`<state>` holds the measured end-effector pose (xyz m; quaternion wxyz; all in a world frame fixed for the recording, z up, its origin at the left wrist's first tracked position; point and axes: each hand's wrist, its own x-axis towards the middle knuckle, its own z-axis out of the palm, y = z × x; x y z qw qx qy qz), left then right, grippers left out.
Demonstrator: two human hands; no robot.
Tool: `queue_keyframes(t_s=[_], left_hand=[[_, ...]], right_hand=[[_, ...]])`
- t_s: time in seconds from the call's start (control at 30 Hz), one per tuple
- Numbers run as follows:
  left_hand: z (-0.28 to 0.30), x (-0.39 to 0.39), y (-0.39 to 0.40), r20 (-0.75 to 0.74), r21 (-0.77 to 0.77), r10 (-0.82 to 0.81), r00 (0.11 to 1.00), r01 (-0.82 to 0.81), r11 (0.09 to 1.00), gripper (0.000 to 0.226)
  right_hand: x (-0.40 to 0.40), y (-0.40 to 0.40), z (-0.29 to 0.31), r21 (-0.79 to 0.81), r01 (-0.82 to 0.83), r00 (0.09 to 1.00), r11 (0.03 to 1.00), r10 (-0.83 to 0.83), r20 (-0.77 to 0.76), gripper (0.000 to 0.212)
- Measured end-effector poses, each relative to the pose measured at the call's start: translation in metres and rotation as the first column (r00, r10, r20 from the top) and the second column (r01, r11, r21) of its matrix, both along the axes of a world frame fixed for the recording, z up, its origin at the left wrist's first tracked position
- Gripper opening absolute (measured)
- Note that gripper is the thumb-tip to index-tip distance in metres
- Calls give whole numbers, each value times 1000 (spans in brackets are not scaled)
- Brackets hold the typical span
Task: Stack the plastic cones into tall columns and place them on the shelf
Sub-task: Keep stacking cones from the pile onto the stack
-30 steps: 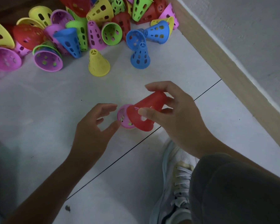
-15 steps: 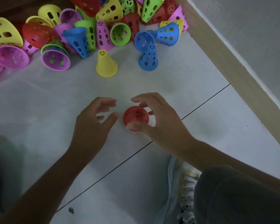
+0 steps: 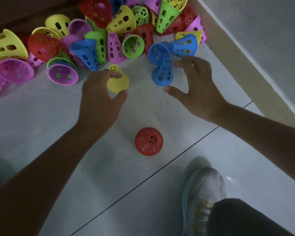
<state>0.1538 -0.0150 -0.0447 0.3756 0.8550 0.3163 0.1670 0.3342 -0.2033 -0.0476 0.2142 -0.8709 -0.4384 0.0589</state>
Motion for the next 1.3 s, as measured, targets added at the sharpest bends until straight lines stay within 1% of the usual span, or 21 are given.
queue_keyframes(t_s=[0.1, 0.23, 0.37, 0.5, 0.6, 0.7, 0.77, 0.87, 0.97, 1.1, 1.3], left_hand=[[-5, 15, 16, -23, 42, 13, 1000, -12, 999, 44], [-15, 31, 33, -45, 34, 5, 999, -4, 999, 53], [-26, 40, 40, -100, 24, -20, 995, 23, 999, 53], [-35, 44, 46, -176, -93, -13, 984, -3, 996, 54], [-43, 43, 49, -208, -124, -11, 978, -16, 992, 53], [-48, 42, 51, -215, -152, 8, 977, -41, 988, 53], [-50, 43, 51, -217, -173, 19, 976, -58, 983, 54], [-51, 45, 50, -219, -191, 37, 975, -80, 978, 56], [-52, 46, 48, -210, -192, 51, 976, -92, 977, 56], [-49, 45, 45, -199, -206, 56, 978, -97, 974, 56], [-40, 39, 32, -147, -285, 63, 987, -103, 953, 53]], right_hand=[[28, 11, -8, -36, -27, 996, 999, 30, 83, 82], [53, 28, -19, -82, -121, 987, 989, 129, 97, 87], [66, 44, -25, -212, -112, 985, 971, 136, 106, 101], [83, 58, -31, -302, -88, 986, 949, 126, 107, 108], [95, 60, -37, -335, -96, 987, 937, 134, 92, 108], [103, 60, -42, -364, -127, 973, 923, 187, 134, 108], [105, 61, -44, -349, -144, 966, 926, 209, 154, 103], [104, 62, -47, -282, -166, 957, 945, 224, 185, 90], [100, 62, -52, -259, -192, 960, 946, 236, 148, 90], [98, 58, -58, -186, -162, 972, 969, 190, 141, 89], [82, 46, -59, -29, -140, 985, 990, 143, 99, 70]])
